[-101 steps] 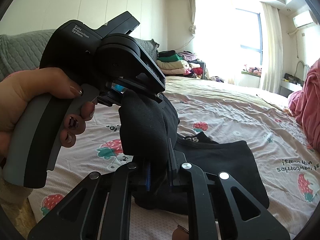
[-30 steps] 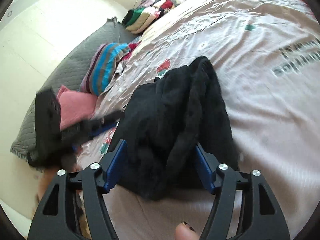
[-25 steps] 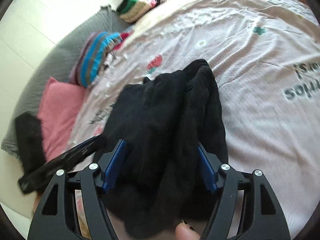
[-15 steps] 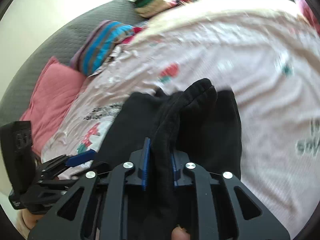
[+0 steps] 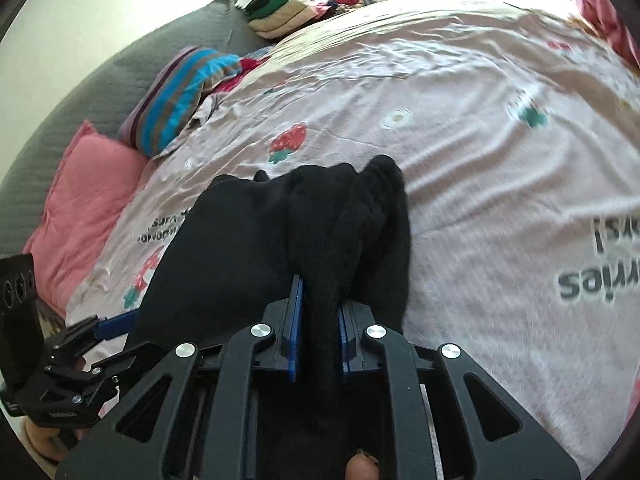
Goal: Fold small clothes
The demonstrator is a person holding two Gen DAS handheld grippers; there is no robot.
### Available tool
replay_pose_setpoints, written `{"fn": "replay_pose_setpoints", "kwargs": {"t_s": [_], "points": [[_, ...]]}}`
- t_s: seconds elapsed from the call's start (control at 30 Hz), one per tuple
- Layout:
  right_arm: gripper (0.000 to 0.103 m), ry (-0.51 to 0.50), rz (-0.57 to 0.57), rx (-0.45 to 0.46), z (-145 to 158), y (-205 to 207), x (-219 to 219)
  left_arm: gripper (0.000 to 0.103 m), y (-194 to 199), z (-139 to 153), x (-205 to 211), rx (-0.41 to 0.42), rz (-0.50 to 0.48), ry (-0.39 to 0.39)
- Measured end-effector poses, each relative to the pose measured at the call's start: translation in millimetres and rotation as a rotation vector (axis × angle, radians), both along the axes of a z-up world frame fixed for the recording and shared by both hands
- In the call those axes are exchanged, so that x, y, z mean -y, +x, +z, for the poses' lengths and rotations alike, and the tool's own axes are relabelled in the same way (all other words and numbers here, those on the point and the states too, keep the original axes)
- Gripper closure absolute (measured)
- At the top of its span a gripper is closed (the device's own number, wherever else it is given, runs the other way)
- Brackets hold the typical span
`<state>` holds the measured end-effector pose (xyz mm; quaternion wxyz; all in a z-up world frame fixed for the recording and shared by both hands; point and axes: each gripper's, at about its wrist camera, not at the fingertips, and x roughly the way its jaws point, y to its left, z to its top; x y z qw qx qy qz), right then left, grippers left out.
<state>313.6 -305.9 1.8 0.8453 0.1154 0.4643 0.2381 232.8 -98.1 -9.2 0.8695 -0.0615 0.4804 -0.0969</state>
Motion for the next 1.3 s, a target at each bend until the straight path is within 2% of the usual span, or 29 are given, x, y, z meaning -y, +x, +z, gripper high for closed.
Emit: {"fn": "replay_pose_setpoints", "kwargs": {"t_s": [0.07,0.2,0.27,0.37,0.57,0.83,0.9,0.93,0.97,1.07,1.2,1.3], "points": [[0.082,0.047,-0.027,-0.020,-4.3,-1.5,6.9,0.035,-0.6,-0.4,0.1,-0.002,-0.001,0.002],[0.073,0.065,-0.013,-0.028,2.2,-11.3,9.1,0.035,-1.2,-1.1,-1.4,-0.004,0.005,0.001],[0.060,0.094,-0.009,-0.037,5.9,-18.3,12.5,0.035,-2.4,-1.1,-2.1,-0.002,0.008,0.002],[0.045,0.133,0.015,-0.053,9.7,-29.5,13.2,0.035,-4.0,-1.1,-2.9,-0.002,0.011,-0.004],[0.037,0.118,0.059,-0.058,11.7,-53.9,5.4,0.035,-8.6,1.2,-5.0,0.005,0.011,-0.006],[0.039,0.128,0.049,-0.061,11.3,-66.0,6.4,0.035,-17.1,3.8,-9.2,0.011,0.021,-0.021],[0.049,0.103,0.051,-0.053,11.4,-66.8,3.6,0.035,-18.4,4.9,-9.3,0.011,0.019,-0.022],[0.058,0.094,0.051,-0.050,11.9,-67.4,2.8,0.036,-18.9,5.5,-9.0,0.013,0.017,-0.021],[0.072,0.090,0.050,-0.048,11.6,-67.3,2.8,0.037,-19.8,6.8,-8.1,0.014,0.014,-0.019],[0.087,0.082,0.045,-0.020,17.8,-69.9,4.8,0.042,-22.6,10.1,-5.4,0.013,-0.002,-0.031],[0.088,0.041,0.048,0.028,25.9,-79.3,6.8,0.043,-29.5,10.3,2.2,0.013,-0.031,-0.029],[0.084,-0.031,0.034,-0.007,6.6,-79.4,3.5,0.042,-32.5,7.2,5.4,0.011,-0.040,-0.022]]}}
